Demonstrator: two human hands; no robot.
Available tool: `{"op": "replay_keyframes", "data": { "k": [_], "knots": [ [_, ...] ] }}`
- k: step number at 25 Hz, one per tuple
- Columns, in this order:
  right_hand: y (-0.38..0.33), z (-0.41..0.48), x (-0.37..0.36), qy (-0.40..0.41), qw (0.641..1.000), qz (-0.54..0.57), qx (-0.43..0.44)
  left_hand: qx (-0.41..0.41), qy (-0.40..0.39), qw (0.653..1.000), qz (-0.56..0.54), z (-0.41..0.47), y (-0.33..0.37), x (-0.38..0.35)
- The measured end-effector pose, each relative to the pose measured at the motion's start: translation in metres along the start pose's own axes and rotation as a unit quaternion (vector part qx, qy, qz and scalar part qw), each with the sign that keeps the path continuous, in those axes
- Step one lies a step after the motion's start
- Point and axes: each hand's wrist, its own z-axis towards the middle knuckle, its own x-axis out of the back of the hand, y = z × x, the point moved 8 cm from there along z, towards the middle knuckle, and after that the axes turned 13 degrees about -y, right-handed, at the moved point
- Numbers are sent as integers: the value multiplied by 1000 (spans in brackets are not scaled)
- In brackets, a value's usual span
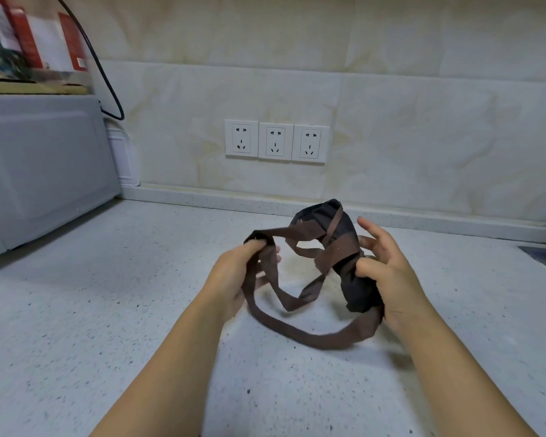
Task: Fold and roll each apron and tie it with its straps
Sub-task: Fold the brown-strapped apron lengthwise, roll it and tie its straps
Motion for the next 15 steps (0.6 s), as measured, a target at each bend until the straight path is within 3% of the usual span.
{"op": "replay_keyframes", "data": {
  "k": [2, 6, 10, 13, 15],
  "knots": [
    [-1, 1, 1, -6, 999, 36, 7, 21, -95, 993, -71, -3, -6, -25],
    [2, 3, -11, -47, 995, 89, 3, -3, -171, 983, 67, -6, -7, -45],
    [4, 4, -12, -44, 993, 113, -8, -36, -133, 964, 228, -4, -1, -37],
    [4, 2, 1, 4, 991, 135, -2, -11, -106, 972, 210, -6, 0, -29],
    [0, -1, 13, 58, 997, 54, -3, 2, -78, 979, 188, -6, 5, -18]
  ]
}}
